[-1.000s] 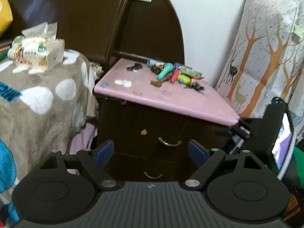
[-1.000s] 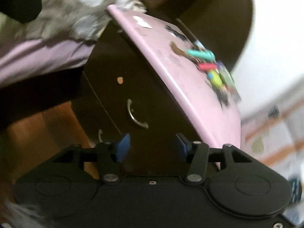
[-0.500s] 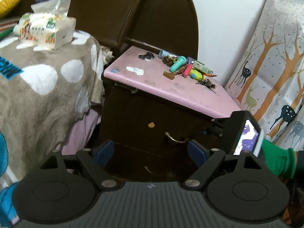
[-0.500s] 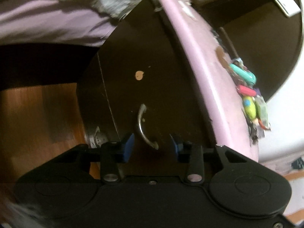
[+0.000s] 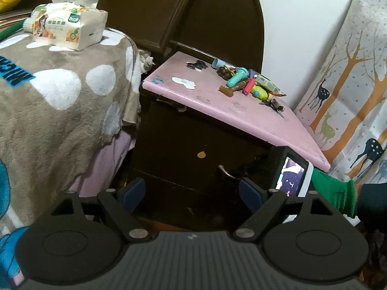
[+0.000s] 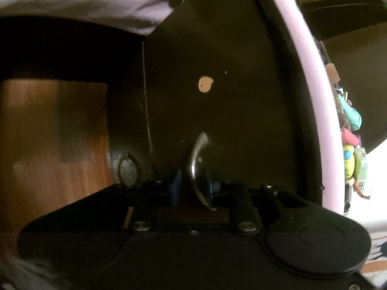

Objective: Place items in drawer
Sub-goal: 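Reach the right tool to the top drawer handle and grasp it, then pull the top drawer open with the right tool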

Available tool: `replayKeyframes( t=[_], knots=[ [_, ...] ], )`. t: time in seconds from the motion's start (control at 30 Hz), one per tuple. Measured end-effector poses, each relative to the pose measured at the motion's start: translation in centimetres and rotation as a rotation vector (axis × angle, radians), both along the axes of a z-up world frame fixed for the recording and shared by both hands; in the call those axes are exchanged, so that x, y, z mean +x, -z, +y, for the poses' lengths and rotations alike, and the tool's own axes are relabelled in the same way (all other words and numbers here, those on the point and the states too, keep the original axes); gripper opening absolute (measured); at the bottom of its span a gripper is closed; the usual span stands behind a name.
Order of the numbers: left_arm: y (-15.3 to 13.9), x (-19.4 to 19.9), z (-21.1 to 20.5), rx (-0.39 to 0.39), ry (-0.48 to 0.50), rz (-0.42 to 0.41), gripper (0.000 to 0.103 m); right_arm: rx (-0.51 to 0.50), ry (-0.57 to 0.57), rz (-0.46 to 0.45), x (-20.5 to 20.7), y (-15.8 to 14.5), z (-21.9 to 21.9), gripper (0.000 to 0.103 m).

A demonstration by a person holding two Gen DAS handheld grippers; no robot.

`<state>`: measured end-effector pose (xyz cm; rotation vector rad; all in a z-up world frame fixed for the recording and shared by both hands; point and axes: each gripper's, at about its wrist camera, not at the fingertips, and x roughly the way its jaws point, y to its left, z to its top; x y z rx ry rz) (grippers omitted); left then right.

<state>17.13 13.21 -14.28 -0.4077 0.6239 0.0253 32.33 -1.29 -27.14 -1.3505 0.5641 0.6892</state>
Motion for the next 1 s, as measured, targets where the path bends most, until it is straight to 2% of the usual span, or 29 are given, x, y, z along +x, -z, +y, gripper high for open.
replayKeyframes(
  t=[0.07, 0.13, 0.17, 0.3, 0.47, 0.57, 0.7, 0.87, 1.0],
  knots=[
    [0.0, 0.0, 0.1, -0.001, 0.001, 0.001, 0.086, -0.032, -0.020, -0.019, -0.1, 0.5, 0.1, 0.002],
    [0.0, -0.1, 0.0, 0.002, 0.003, 0.001, 0.086, -0.056, -0.036, -0.031, -0.4, 0.8, 0.2, 0.008],
    [0.0, -0.1, 0.0, 0.003, 0.003, 0.000, 0.086, -0.054, -0.021, -0.020, -0.4, 0.8, 0.3, 0.013],
    [0.0, -0.1, 0.0, 0.007, 0.000, -0.003, 0.086, -0.066, 0.018, 0.024, -0.1, 0.4, 0.9, 0.016],
    [-0.2, -0.1, 0.3, 0.001, -0.010, -0.012, 0.086, -0.069, -0.020, 0.110, -0.8, -1.0, 0.2, 0.016],
    [-0.2, -0.1, 0.5, -0.007, -0.015, -0.016, 0.086, -0.088, -0.069, 0.115, -2.6, -1.2, -0.2, 0.016],
    [-0.3, -0.1, 0.4, -0.004, -0.008, -0.020, 0.086, -0.068, -0.068, 0.159, -3.8, -1.9, -0.5, 0.017],
    [-0.4, -0.2, 0.3, 0.002, -0.006, -0.022, 0.086, -0.100, -0.092, 0.242, -4.6, -2.9, -0.3, 0.017],
    [-0.4, -0.2, 0.4, 0.001, -0.009, -0.026, 0.086, -0.101, -0.134, 0.281, -7.1, -3.3, -1.3, 0.016]
  ],
)
